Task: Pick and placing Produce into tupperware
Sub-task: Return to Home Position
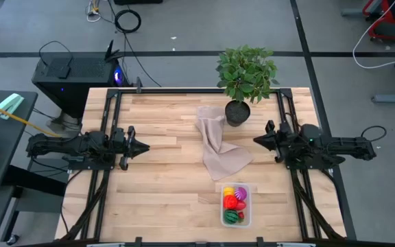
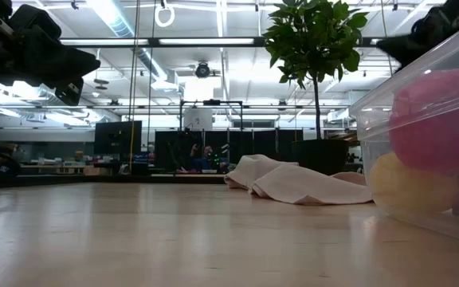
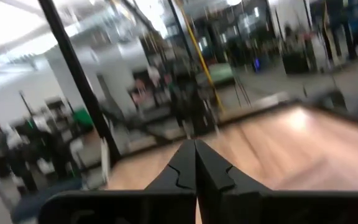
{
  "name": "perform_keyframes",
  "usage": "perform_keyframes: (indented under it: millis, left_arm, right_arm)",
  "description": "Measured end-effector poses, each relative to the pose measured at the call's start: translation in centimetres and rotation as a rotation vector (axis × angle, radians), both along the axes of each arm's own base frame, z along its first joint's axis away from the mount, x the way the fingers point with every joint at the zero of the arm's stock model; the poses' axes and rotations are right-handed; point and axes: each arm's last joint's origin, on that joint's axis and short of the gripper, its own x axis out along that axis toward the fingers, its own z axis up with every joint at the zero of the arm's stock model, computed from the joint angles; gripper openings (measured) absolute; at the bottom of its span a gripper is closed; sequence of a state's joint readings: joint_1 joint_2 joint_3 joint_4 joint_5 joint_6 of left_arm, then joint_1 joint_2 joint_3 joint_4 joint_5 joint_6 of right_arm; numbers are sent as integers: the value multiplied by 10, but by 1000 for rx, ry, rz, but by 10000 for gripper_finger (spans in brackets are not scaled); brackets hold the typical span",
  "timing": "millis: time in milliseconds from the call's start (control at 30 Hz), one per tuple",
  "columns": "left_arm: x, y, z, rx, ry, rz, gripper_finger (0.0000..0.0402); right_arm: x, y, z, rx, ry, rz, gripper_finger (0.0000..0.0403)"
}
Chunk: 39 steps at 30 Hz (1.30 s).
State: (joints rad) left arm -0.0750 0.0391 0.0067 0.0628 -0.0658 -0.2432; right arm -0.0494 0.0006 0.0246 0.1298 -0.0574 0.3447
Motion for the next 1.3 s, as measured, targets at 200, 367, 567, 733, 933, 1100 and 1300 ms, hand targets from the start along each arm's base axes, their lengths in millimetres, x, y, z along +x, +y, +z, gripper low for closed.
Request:
perform_keyframes:
  millis: [200, 367, 567, 733, 933, 1100, 1300]
  left_arm:
    - [0, 0, 0, 1, 0, 0, 63]
    - [0, 0, 0, 1, 0, 0, 59]
    - [0, 0, 0, 1, 0, 0, 53]
    - [0, 0, 0, 1, 0, 0, 59]
    - [0, 0, 0, 0, 0, 0, 63]
    - [0, 0, 0, 0, 0, 0, 57]
    - [0, 0, 0, 1, 0, 0, 54]
  right_arm:
    - [2, 1, -14, 5, 153, 55, 0]
    - [3, 2, -15, 7, 164, 69, 2]
    - [3, 2, -15, 54, 165, 64, 13]
    - [3, 2, -15, 55, 165, 63, 19]
    - [3, 1, -15, -78, 161, 44, 17]
    - [3, 1, -15, -216, 156, 35, 19]
    - [3, 1, -15, -205, 157, 36, 20]
